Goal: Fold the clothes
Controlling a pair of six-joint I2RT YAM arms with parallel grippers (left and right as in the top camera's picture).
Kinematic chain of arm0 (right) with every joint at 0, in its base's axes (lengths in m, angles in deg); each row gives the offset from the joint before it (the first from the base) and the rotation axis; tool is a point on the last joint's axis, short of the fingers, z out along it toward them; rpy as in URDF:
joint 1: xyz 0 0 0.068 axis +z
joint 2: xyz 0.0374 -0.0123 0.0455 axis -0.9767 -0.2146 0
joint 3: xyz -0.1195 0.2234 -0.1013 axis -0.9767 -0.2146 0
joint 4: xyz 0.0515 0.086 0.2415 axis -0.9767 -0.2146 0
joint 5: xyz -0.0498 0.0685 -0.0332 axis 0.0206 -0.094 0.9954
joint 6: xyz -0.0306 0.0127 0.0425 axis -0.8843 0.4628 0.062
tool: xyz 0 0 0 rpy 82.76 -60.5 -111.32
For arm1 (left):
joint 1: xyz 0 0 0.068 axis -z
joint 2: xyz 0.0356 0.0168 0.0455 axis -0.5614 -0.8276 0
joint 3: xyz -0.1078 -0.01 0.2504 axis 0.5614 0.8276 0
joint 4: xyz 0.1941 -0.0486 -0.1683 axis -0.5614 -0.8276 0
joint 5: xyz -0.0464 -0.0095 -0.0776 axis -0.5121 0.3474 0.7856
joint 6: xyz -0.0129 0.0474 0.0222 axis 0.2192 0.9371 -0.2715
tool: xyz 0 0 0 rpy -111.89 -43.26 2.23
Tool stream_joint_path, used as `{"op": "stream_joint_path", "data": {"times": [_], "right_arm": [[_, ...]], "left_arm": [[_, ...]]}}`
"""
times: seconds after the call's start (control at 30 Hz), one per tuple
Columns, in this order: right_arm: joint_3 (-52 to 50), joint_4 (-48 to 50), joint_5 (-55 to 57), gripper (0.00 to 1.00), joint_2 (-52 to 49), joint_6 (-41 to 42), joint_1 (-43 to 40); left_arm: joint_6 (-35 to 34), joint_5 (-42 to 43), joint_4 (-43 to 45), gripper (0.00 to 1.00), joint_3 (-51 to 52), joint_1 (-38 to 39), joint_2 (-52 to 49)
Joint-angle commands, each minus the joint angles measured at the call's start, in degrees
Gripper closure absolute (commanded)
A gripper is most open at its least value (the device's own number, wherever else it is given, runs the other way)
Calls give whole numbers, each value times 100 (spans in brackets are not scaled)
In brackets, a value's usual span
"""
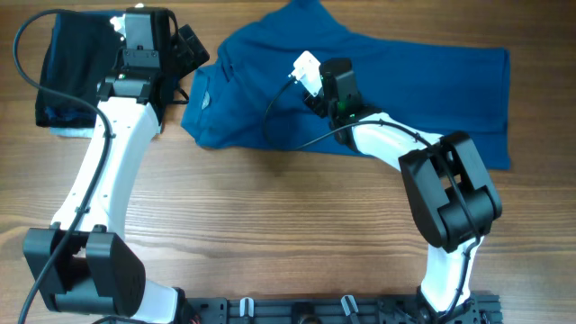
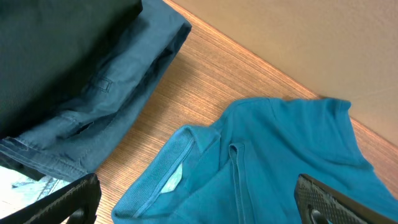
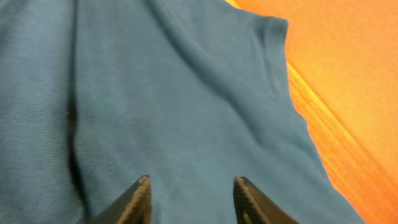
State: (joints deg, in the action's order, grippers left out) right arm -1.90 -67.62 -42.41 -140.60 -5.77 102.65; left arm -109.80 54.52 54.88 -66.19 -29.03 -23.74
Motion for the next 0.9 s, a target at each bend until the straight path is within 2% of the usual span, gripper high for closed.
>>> {"op": "stream_joint_path", "data": {"times": [0.0, 0.07, 0.17, 0.23, 0.37, 0.5, 0.6, 0.77, 0.83, 0.87], "right_arm": [[20, -157, -413, 48, 382, -70, 435], [20, -350, -452, 45, 417, -413, 789], [15, -535, -433, 45, 212, -514, 1117], [13, -544, -428, 43, 70, -518, 1139], [13, -501, -437, 31, -181, -573, 1106], [13, -420, -455, 28, -254, -669, 1106], [13, -345, -452, 28, -267, -664, 1106], [13, -201, -452, 38, -269, -664, 1106], [13, -199, -455, 38, -313, -671, 1106], [13, -195, -455, 34, -356, -669, 1106]], "left_arm": [[-57, 44, 13, 0, 0, -33, -63], [-57, 46, 13, 0, 0, -33, -63], [-57, 44, 13, 0, 0, -33, -63], [-57, 44, 13, 0, 0, -33, -63], [-57, 46, 15, 0, 0, -33, -63], [-57, 46, 13, 0, 0, -33, -63], [-57, 46, 13, 0, 0, -33, -63], [-57, 46, 15, 0, 0, -33, -63], [-57, 46, 13, 0, 0, -33, -63], [-57, 44, 13, 0, 0, -33, -63]]}}
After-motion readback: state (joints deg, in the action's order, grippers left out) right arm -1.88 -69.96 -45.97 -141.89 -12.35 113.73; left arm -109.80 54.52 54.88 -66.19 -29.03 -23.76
